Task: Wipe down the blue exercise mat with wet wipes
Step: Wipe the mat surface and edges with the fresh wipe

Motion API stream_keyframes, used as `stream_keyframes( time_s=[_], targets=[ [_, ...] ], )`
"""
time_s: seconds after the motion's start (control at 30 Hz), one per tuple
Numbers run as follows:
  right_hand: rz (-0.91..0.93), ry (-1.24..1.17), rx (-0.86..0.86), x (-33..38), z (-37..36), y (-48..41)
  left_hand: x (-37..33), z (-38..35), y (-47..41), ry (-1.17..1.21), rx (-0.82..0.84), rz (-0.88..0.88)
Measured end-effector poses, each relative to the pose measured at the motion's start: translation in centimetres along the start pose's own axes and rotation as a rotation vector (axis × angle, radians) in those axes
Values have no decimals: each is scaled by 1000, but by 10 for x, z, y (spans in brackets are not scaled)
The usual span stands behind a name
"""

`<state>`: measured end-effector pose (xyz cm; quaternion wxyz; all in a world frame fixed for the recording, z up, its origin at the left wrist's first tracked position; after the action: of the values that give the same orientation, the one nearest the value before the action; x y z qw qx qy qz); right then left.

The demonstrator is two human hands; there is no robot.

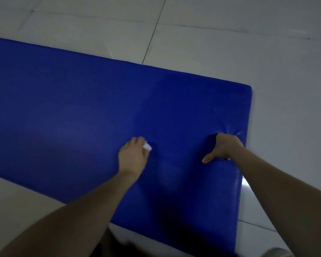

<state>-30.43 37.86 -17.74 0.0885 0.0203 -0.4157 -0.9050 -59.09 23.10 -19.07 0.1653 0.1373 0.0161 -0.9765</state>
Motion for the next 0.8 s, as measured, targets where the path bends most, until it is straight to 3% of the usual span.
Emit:
stream_keyframes(
  time_s=[0.13, 0.23, 0.4, 0.53, 0.63, 0.7, 0.8],
  targets=[
    [-13, 7, 2, 0, 0, 0, 34, 7, 0, 42, -8, 292],
    [-25, 7, 16, 1, 0, 3, 10, 3, 9, 146, 30, 362],
    [-69, -62, -50, -5, -4, 8, -80, -18, 36, 121, 131, 101],
    [-85, -192, -186, -4, -30, 32, -146, -41, 82, 62, 310, -142],
    [-89, -317, -297, -10, -60, 55, -164, -44, 92, 18, 291, -268],
    [-113, -315, -232, -15, -85, 75, -157, -38, 90, -43, 290, -308],
    [-98, -139, -29, -11, -108, 94, -118, -17, 77, -115, 308, -196]
  ],
)
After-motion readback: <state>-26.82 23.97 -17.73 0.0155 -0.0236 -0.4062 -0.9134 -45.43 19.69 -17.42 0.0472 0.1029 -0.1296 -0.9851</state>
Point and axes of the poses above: each hand's wrist, its own y-axis away from the middle knuckle, its own z-axis out of the back of the hand, x = y × z, the point moved 3 cm from there along -y, towards the middle knuckle
